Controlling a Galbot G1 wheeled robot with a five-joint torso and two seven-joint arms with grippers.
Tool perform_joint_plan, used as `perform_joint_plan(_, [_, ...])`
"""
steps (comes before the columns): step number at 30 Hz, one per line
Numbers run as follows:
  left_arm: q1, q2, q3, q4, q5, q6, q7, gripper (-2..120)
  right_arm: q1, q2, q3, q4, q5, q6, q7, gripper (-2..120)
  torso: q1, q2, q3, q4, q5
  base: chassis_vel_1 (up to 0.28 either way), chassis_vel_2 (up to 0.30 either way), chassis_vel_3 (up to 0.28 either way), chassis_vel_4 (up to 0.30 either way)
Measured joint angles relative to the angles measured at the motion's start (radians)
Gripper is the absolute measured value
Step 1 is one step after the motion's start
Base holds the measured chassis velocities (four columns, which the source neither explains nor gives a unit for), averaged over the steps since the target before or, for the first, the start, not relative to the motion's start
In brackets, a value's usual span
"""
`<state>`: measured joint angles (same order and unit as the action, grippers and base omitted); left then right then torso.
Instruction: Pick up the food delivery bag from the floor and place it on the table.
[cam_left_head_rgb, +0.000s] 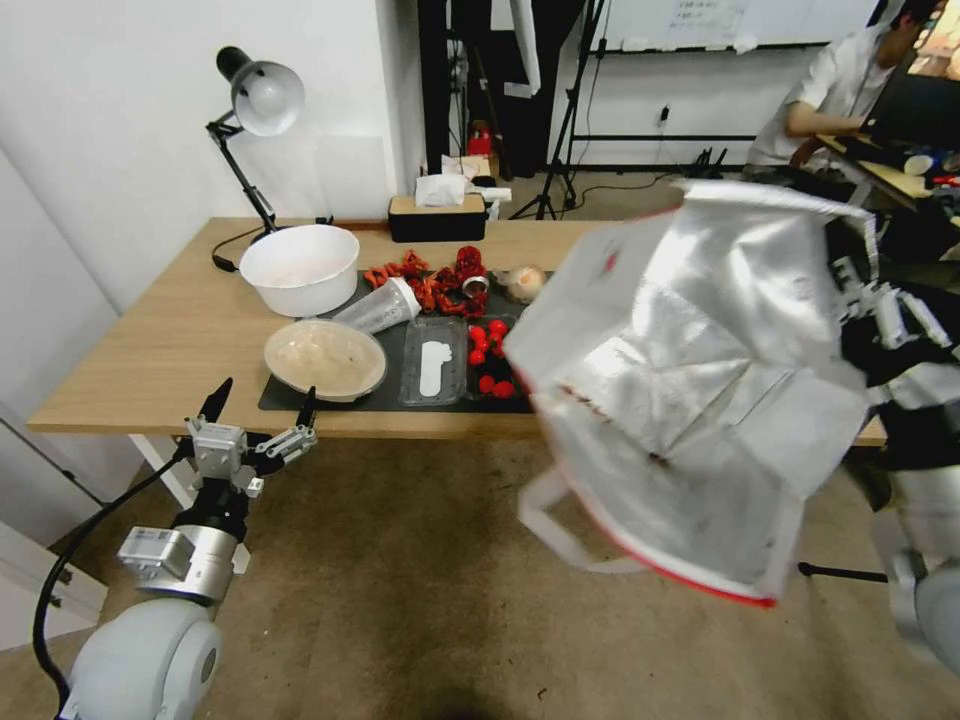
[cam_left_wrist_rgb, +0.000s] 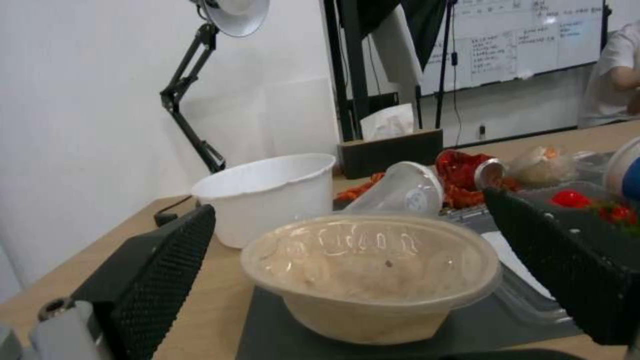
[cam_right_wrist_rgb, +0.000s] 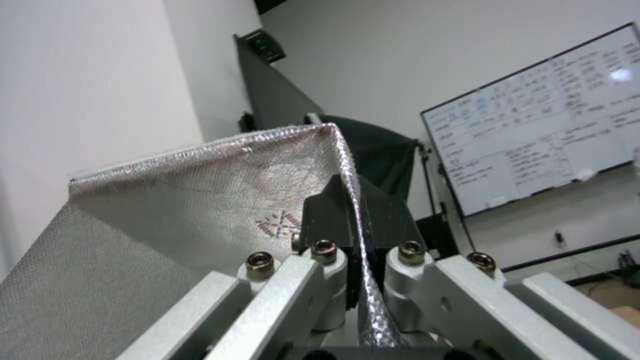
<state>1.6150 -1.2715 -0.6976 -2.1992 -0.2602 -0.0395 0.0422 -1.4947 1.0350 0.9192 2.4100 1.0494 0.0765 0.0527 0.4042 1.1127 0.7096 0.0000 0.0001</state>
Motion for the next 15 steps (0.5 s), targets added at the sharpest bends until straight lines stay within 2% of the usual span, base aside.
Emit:
perform_joint_plan(4, [0.003, -0.003, 0.002, -0.007, 0.008, 0.002, 0.002, 100, 0.057, -0.022, -0.008, -0.044, 0.061, 0.019, 0.028, 0, 0.0, -0.001, 0.0, 0.0, 0.0, 0.0, 0.0, 0.0, 0.0])
perform_joint_plan(15, [0.005, -0.012, 0.01, -0.008, 0.027, 0.003, 0.005, 100, 0.148, -0.039, -0.049, -0.108, 0.099, 0.022, 0.128, 0, 0.0, -0.001, -0.001, -0.0001, 0.0, 0.0, 0.0, 0.0, 0.0])
